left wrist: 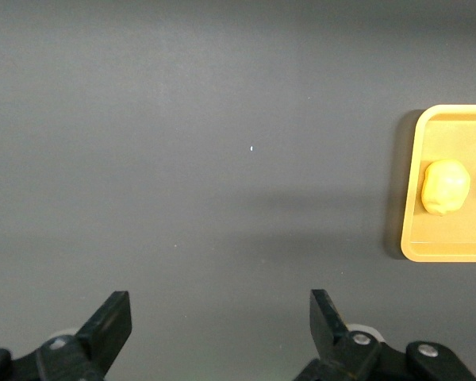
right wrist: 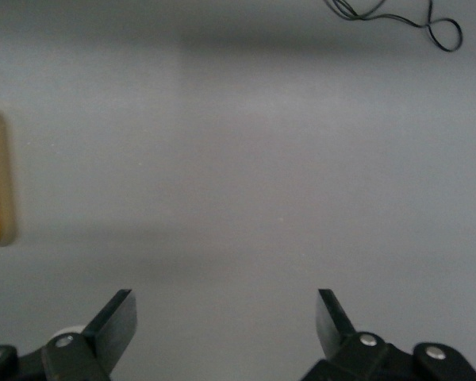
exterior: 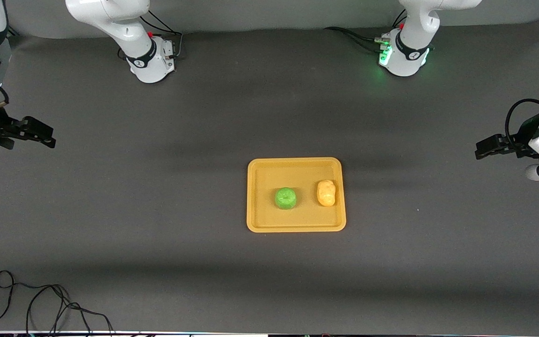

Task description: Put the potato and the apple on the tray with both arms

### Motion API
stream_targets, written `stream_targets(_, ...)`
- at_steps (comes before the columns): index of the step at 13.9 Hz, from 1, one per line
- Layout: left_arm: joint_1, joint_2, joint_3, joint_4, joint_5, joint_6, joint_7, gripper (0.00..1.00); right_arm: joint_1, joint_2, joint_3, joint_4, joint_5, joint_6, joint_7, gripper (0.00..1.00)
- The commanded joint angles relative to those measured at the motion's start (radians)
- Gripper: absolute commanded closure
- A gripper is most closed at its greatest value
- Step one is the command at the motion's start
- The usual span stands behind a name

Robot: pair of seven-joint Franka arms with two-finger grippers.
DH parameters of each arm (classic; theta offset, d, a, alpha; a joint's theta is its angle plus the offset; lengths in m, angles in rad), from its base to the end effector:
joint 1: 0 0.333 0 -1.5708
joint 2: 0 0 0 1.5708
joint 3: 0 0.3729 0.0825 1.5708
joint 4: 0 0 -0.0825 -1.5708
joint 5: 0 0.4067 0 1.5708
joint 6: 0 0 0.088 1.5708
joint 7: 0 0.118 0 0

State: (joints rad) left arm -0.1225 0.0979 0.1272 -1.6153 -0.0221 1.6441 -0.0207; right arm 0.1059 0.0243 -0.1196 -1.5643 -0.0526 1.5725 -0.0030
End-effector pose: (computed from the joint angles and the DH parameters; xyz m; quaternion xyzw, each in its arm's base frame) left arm 0.6123 -0.0032 0.5967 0.9993 0.0138 -0.0342 0.0045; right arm 0.5855 -0.0132 0.6599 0.9996 -0.0051 -0.0082 0.0277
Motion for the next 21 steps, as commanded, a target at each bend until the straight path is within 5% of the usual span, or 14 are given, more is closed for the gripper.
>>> stream_targets(1,-0.014,0.003,0.002,0.002,0.004,0.008,-0.019,0.0,0.003,-0.024,-0.032,-0.026,0.017,0.021,-0.015,0.0)
stream_targets(4,-0.012,0.003,-0.004,0.003,0.005,0.008,-0.019,0.0,-0.092,-0.024,0.041,-0.026,0.02,0.011,-0.015,0.0)
stream_targets(8,-0.009,0.003,-0.003,0.002,0.016,0.039,-0.019,0.0,-0.091,-0.035,0.022,-0.029,0.082,-0.006,-0.012,0.0)
stream_targets(21,-0.012,0.016,-0.004,0.035,0.018,0.06,-0.011,0.0,-0.089,-0.01,0.021,-0.01,0.08,-0.016,-0.009,0.0)
